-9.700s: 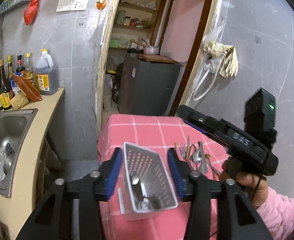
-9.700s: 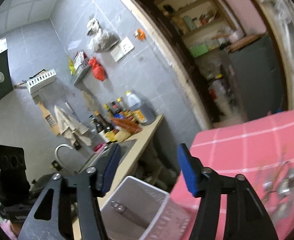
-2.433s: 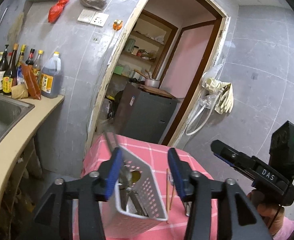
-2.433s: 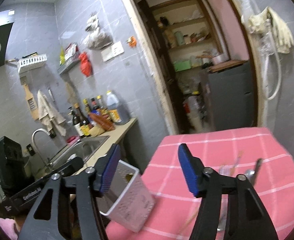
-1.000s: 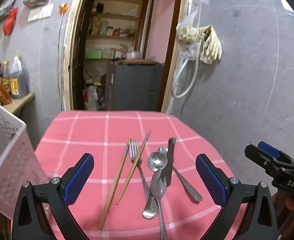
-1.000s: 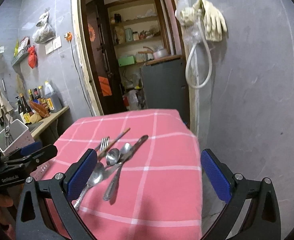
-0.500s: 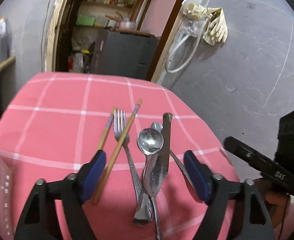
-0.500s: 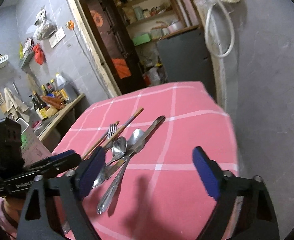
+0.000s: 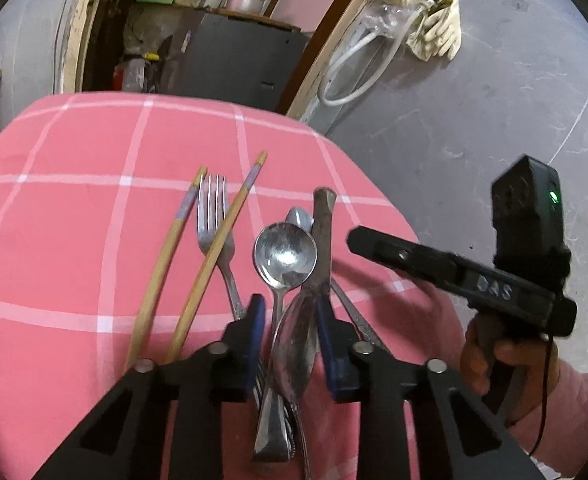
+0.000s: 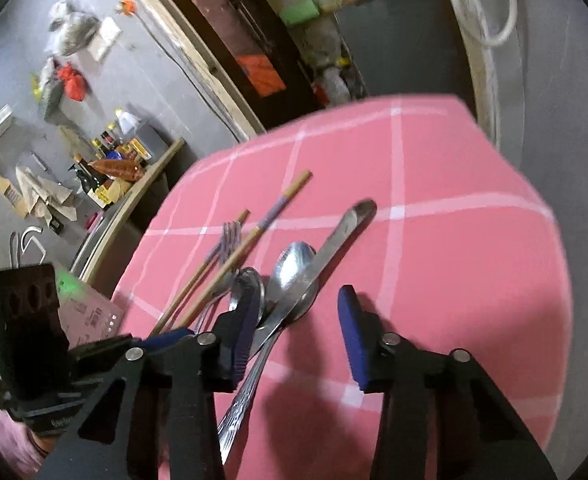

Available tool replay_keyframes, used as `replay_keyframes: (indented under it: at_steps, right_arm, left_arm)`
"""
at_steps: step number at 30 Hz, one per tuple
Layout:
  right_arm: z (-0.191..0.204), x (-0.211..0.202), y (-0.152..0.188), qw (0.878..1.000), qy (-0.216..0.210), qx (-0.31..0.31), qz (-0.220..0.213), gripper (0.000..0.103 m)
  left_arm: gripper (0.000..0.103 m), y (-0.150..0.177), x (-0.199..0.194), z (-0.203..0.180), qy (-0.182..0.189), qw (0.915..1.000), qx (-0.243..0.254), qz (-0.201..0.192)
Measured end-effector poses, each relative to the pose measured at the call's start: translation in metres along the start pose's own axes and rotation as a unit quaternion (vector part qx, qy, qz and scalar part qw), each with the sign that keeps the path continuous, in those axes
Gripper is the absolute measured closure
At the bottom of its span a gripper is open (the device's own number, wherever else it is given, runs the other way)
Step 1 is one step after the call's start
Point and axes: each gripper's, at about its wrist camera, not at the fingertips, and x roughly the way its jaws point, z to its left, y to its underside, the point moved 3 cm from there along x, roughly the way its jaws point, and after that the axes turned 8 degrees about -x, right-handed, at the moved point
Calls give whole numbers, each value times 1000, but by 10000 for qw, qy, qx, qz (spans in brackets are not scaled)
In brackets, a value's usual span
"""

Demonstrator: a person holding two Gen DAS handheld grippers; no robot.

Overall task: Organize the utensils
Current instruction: 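Grasp a silver spoon with the left tool while the right grasps the knife, then carry the spoon and knife over the white caddy and open both tools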

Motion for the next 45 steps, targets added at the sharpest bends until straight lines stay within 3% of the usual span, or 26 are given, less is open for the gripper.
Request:
replay_keyframes:
  at_steps: [7,11,16,19,22,27,34,37,45]
  right_arm:
    - [-5,25,-2,9988,-120,409,261,82]
    - [-9,38,-9,9973,-254,599,332,83]
    - [-19,46,-14,9937,-430,1025,149,83]
    - [-21,49,-14,9920,-416,1187,77,97]
    - [-22,43,-13,9904,-474,1296,-68,98]
    - [-11,14,-11,9909,-383,1219,-412,99]
    - [9,-56,-16,9905,162,815,-1092,101]
    - [25,-89,-21,9872,462,609,-1400,101]
    - [80,-151,-34,9790,625,288,-1921,101]
  left_arm:
    - [93,2,3,3,66,9998,-103,141]
    - [96,2,2,6,72,9997,-165,157]
    - [99,1,-1,7,45,9998,-151,106]
    - [100,0,-4,6,-1,9999,-94,97]
    - [100,-2,-11,4,-29,10000,1,52]
    - [100,-6,-29,-3,-105,9998,168,-100]
    - [100,-15,-69,-12,-228,9979,348,-501]
    - [100,-21,-89,-18,-282,9963,437,-679]
    - [100,-32,-154,-32,-301,9894,780,-1187]
